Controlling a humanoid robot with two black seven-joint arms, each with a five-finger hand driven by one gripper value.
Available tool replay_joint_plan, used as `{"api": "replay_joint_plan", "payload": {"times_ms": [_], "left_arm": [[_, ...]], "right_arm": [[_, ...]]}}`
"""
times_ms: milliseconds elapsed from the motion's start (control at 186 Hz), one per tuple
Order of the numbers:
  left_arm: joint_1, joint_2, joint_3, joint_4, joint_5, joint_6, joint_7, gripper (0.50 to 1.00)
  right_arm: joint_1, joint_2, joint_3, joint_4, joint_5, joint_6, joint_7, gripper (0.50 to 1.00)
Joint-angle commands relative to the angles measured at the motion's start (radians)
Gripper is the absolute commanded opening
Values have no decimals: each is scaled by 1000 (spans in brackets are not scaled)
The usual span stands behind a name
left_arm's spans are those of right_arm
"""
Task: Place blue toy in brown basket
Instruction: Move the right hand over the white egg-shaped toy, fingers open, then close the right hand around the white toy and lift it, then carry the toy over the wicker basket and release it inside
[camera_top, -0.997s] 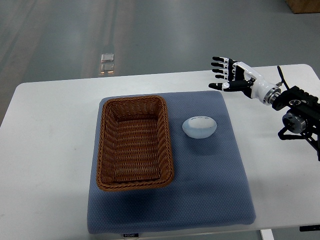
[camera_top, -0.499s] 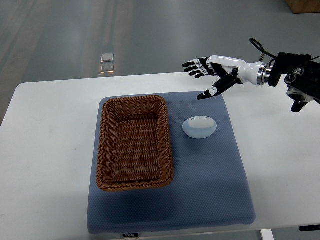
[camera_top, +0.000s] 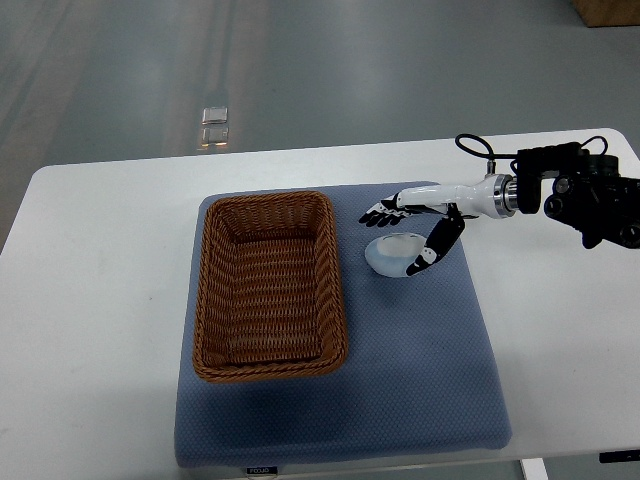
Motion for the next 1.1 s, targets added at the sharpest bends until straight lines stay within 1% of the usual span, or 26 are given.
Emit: {"api": "replay_joint_plan", "payload": {"times_ms": [0, 86, 236, 300, 354, 375, 381, 386, 391, 397, 402, 408, 413, 450, 456, 461, 466, 472, 483, 488, 493, 504, 509, 772, 960, 1094], "left_arm": [[1, 0, 0, -1, 0, 0, 0, 1000], [-1, 0, 0, -1, 0, 0, 0, 1000], [-1, 0, 0, -1, 0, 0, 0, 1000], [-1, 0, 0, -1, 0, 0, 0, 1000], [1, 0, 0, -1, 0, 0, 0, 1000], [-1, 0, 0, -1, 0, 0, 0, 1000], [-1, 0, 0, -1, 0, 0, 0, 1000], [-1, 0, 0, -1, 0, 0, 0, 1000], [-1, 0, 0, -1, 0, 0, 0, 1000], [-1, 0, 0, -1, 0, 0, 0, 1000], [1, 0, 0, -1, 0, 0, 0, 1000], [1, 0, 0, -1, 0, 0, 0, 1000], [-1, 0, 0, -1, 0, 0, 0, 1000], [-1, 0, 0, -1, 0, -1, 0, 1000], [-1, 0, 0, -1, 0, 0, 0, 1000], [-1, 0, 0, -1, 0, 0, 0, 1000], [-1, 0, 0, -1, 0, 0, 0, 1000], [-1, 0, 0, -1, 0, 0, 0, 1000], [1, 0, 0, -1, 0, 0, 0, 1000], [1, 0, 0, -1, 0, 0, 0, 1000], [-1, 0, 0, -1, 0, 0, 0, 1000], [-1, 0, 0, -1, 0, 0, 0, 1000], [-1, 0, 0, -1, 0, 0, 0, 1000], [-1, 0, 0, 1, 0, 0, 0, 1000], [-1, 0, 1, 1, 0, 0, 0, 1000], [-1, 0, 1, 1, 0, 0, 0, 1000]], "right_arm": [[-6, 13, -25, -8, -19, -33, -3, 911], [-9, 27, -55, -17, -24, -61, -5, 911], [-13, 27, -101, -39, -24, -130, -32, 907], [-16, 28, -103, -39, -24, -148, -32, 891], [-18, 27, -104, -42, -24, -154, -34, 860], [-18, 28, -104, -42, -24, -153, -34, 832], [-18, 27, -104, -43, -24, -153, -35, 813], [-18, 27, -104, -43, -24, -153, -35, 813], [-18, 27, -104, -43, -24, -153, -35, 793], [-18, 27, -104, -43, -24, -153, -35, 793], [-18, 28, -104, -43, -24, -153, -35, 772], [-18, 28, -104, -43, -24, -153, -35, 772], [-18, 27, -104, -43, -24, -153, -35, 754], [-18, 27, -104, -43, -24, -153, -35, 705], [-18, 27, -104, -43, -24, -153, -37, 678], [-18, 27, -104, -43, -24, -153, -37, 678], [-18, 28, -104, -43, -24, -153, -37, 650], [-18, 28, -104, -43, -24, -153, -37, 650], [-16, 28, -104, -43, -24, -153, -38, 570], [-16, 28, -104, -43, -24, -153, -38, 570], [-16, 28, -104, -43, -24, -153, -38, 525], [-16, 28, -104, -43, -24, -153, -38, 525], [-16, 28, -104, -43, -24, -153, -38, 500], [14, 25, -91, -42, -19, -160, -38, 500], [137, 19, -85, -40, -3, -153, -35, 500], [217, 56, -85, -36, -3, -149, -35, 500]]}}
